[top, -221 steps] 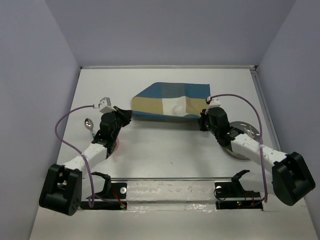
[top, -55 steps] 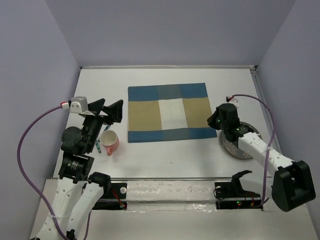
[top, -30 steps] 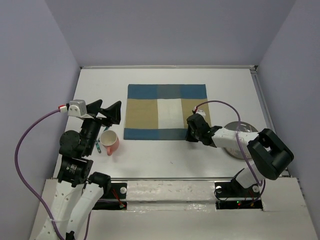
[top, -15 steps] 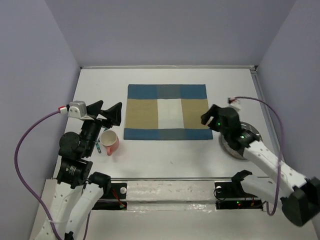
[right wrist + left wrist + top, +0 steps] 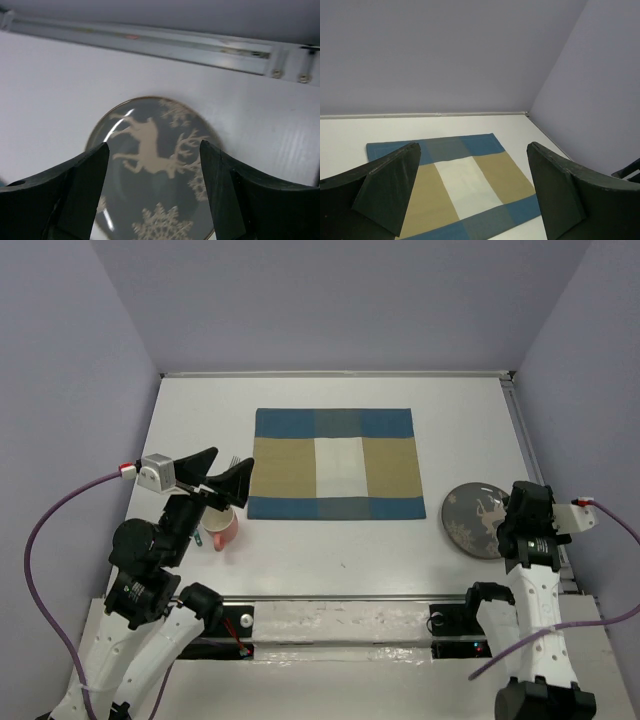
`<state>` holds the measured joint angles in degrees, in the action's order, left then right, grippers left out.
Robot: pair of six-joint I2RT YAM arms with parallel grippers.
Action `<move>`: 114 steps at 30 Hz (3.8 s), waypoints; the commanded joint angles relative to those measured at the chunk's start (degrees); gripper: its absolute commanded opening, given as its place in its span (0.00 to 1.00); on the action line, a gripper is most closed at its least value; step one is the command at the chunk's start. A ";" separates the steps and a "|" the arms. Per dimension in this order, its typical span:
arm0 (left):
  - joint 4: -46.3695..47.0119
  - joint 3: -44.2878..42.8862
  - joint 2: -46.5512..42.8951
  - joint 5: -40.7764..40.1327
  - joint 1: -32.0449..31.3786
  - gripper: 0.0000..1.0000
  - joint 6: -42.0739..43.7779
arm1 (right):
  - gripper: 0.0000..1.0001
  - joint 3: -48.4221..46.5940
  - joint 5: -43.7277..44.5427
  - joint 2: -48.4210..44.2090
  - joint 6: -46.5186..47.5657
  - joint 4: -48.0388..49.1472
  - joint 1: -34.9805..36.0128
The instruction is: Set the dinner table for one person
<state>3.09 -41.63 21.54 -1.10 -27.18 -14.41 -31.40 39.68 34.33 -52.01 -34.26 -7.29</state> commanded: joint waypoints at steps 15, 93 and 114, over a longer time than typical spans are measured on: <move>1.83 -0.91 -4.31 -2.06 -6.57 0.99 1.32 | 0.92 6.87 -35.89 15.60 2.53 6.84 -27.95; 1.56 0.06 6.58 -5.84 0.46 0.99 4.48 | 0.00 -15.36 -62.09 70.08 -11.01 90.42 29.53; 1.57 0.14 6.14 -5.58 0.64 0.99 4.40 | 0.32 -14.57 -61.22 75.36 -9.78 86.66 29.53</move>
<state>2.31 -41.63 27.75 -7.14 -26.87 -10.94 -43.05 -20.69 111.53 -61.06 45.43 21.82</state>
